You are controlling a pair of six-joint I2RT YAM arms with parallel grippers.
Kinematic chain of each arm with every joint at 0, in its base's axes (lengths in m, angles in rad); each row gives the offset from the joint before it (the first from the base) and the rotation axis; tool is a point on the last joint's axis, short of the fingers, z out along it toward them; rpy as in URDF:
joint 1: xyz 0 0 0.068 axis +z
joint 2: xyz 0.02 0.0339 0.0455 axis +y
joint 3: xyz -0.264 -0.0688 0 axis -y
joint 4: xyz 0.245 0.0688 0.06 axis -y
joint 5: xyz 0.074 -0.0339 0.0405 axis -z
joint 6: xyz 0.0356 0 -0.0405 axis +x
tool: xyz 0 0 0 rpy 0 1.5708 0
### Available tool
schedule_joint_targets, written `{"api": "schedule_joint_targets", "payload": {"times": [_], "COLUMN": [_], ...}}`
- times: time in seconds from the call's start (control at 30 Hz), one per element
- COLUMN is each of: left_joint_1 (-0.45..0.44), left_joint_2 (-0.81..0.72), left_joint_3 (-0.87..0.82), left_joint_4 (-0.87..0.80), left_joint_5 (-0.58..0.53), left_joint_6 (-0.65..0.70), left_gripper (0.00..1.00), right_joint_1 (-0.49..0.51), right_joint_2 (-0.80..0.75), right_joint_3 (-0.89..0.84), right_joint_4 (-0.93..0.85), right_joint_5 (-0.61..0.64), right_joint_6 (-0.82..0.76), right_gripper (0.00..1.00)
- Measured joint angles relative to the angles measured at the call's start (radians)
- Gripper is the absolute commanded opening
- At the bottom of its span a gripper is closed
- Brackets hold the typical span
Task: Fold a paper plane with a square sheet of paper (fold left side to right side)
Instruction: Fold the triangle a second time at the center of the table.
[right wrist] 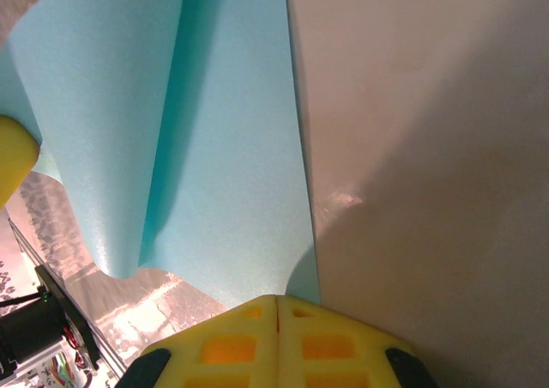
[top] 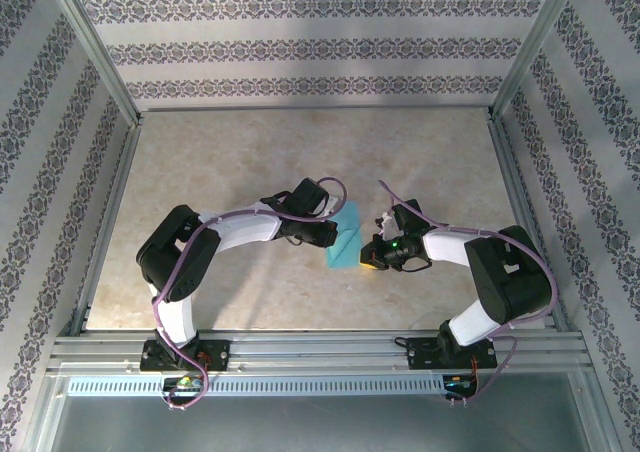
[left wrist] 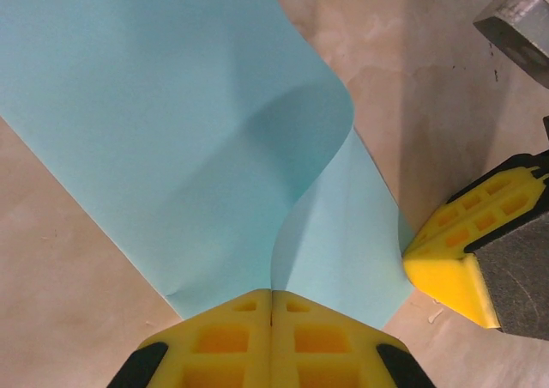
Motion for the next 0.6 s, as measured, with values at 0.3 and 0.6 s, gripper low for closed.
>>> {"api": "schedule_joint_targets", "payload": {"times": [0.3,0.6], "left_joint_1": [0.000,0.000], "left_joint_2": [0.023,0.035], "left_joint_3": [0.012,0.018], "left_joint_4": [-0.014,-0.018], "left_joint_5": [-0.004,-0.023], "left_joint_6": [0.008,0.023], "left_gripper": [0.00,0.00], "right_joint_1": [0.000,0.000], "right_joint_2": [0.000,0.000], "right_joint_3": [0.000,0.000], "right_joint_4": [0.000,0.000], "right_joint_5": [0.000,0.000], "right_joint_6": [0.000,0.000], "right_gripper": [0.00,0.00]}}
